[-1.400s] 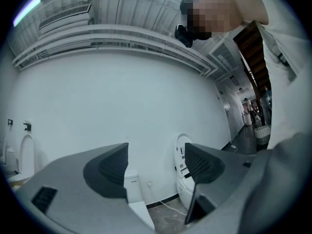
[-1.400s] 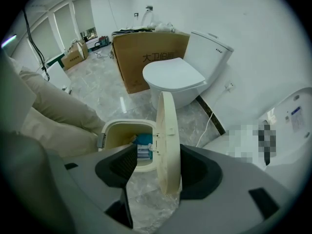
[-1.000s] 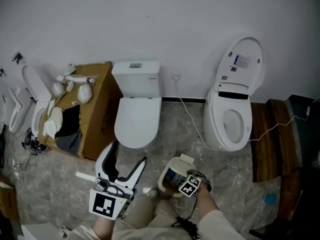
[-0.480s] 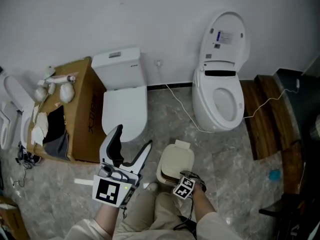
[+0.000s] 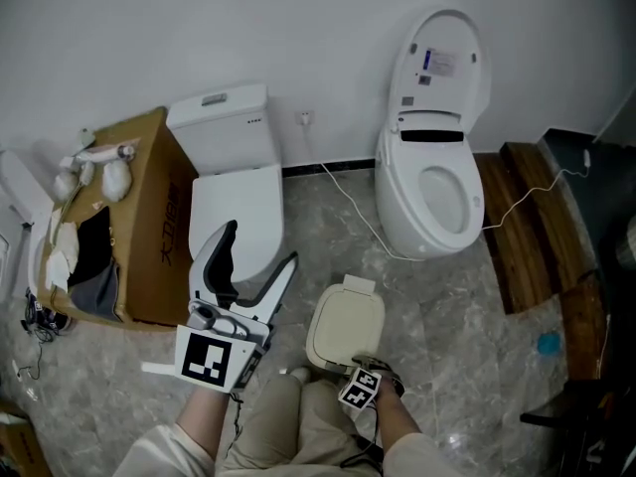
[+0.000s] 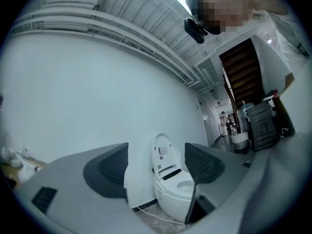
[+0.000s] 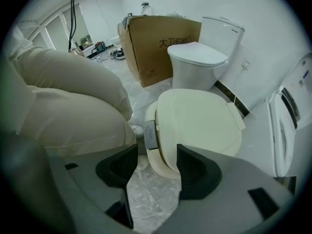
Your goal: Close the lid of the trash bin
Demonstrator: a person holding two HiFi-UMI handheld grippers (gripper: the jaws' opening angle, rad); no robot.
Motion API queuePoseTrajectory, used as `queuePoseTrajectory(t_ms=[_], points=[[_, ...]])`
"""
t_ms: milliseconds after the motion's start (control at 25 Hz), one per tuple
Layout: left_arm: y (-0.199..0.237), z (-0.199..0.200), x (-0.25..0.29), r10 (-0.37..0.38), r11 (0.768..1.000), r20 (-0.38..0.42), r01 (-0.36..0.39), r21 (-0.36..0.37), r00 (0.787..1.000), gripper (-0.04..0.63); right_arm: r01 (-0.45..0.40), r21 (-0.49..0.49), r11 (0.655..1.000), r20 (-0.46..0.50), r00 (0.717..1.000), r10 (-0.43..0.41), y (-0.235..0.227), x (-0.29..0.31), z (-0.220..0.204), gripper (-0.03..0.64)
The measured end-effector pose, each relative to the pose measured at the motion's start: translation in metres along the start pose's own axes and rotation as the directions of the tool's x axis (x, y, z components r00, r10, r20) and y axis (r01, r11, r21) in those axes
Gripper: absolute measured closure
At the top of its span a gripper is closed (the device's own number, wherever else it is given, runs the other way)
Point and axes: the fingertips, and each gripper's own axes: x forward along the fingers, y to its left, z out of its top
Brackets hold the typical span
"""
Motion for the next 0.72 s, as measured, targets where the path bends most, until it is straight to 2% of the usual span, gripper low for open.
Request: queuePoseTrajectory(t_ms=[400,520,720], points=[[-0.004,-0.023,-0.004,-0.013,1.000,0.001,0.013,0.019,1.000,0.250,0.014,0.006,1.000,-0.028,1.000,-0.014,0.004,0.033,-0.013,0.352],[-0.002,-0.034,-0.008,-0.012,0.999,-0.031,0.013,0.030,0.999,0.250,0.019,0.000,1.000,-0.036,0.999,-0.019,0.003,0.035,-0.013,0.359],[0.004,-0.030,-0.007,0.003,0.999,-0.019,-0.002,0.032,1.000,0.250,0.015,0.073,0.997,-0.036,0.999,-0.013,0.002,0.036,-0.011,0.360]])
